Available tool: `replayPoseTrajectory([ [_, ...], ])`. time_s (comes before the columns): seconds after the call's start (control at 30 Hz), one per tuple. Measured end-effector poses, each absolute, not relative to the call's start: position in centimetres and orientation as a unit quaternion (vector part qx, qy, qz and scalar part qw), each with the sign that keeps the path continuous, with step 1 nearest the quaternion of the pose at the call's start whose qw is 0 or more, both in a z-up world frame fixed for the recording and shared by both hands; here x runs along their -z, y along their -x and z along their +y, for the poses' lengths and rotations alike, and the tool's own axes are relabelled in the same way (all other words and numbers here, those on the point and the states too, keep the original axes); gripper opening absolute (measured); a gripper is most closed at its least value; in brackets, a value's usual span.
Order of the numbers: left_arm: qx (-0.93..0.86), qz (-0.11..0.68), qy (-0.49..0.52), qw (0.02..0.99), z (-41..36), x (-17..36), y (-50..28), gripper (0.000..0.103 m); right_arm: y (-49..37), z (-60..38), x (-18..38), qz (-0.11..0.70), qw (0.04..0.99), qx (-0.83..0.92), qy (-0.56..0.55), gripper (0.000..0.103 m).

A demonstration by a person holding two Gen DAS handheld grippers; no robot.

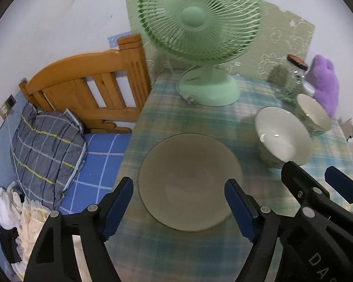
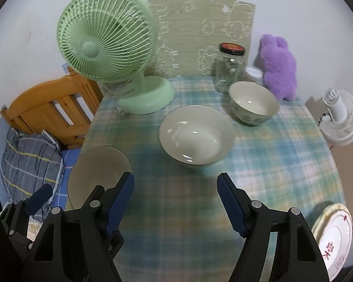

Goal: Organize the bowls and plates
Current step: 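Move both tools to the large white bowl near the green fan, then grasp the rim of the large white bowl with both tools, then lift the bowl and carry it toward the plate stack with both tools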

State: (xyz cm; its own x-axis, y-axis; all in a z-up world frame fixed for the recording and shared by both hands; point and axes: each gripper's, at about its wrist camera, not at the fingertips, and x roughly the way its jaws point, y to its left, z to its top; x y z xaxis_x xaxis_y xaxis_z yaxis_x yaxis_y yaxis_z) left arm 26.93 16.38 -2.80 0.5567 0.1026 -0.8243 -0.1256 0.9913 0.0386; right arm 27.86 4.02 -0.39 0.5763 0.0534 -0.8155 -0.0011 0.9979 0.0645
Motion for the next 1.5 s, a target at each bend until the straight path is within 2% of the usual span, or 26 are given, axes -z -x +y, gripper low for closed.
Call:
replayPoseTrajectory([
  [0.07, -0.069, 0.471, 0.013, 0.879, 17.0, 3.5, -27.3, 0.078, -28.4, 4.8, 1.0, 0.465, 0.885, -0.022, -0.028, 0.067],
  [0.4, -0.079, 0.498, 0.026, 0.863, 19.6, 7.0, -28.9, 0.066, -30.0, 7.8, 4.7, 0.495, 0.868, -0.030, -0.028, 0.060],
  [0.6, -0.069, 0.508, 0.034, 0.858, 20.2, 8.4, -29.7, 0.047, -30.9, 8.9, 6.2, 0.505, 0.862, -0.030, -0.026, 0.048],
  [0.7, -0.062, 0.513, 0.038, 0.855, 20.2, 8.9, -30.1, 0.038, -31.4, 9.3, 6.8, 0.509, 0.860, -0.032, -0.024, 0.038],
  [0.77, -0.053, 0.513, 0.044, 0.856, 20.4, 9.1, -30.2, 0.025, -31.6, 9.4, 7.1, 0.509, 0.859, -0.037, -0.026, 0.026],
  [0.83, -0.048, 0.508, 0.043, 0.859, 20.7, 9.1, -30.2, 0.020, -31.8, 9.6, 7.4, 0.508, 0.860, -0.043, -0.030, 0.022],
  [1.03, -0.046, 0.507, 0.041, 0.860, 20.7, 9.0, -30.1, 0.020, -32.0, 10.1, 7.6, 0.507, 0.861, -0.045, -0.015, 0.018],
  [1.5, -0.029, 0.514, 0.019, 0.857, 16.6, 7.8, -27.3, 0.020, -29.2, 6.8, 6.3, 0.524, 0.850, -0.037, -0.015, 0.018],
])
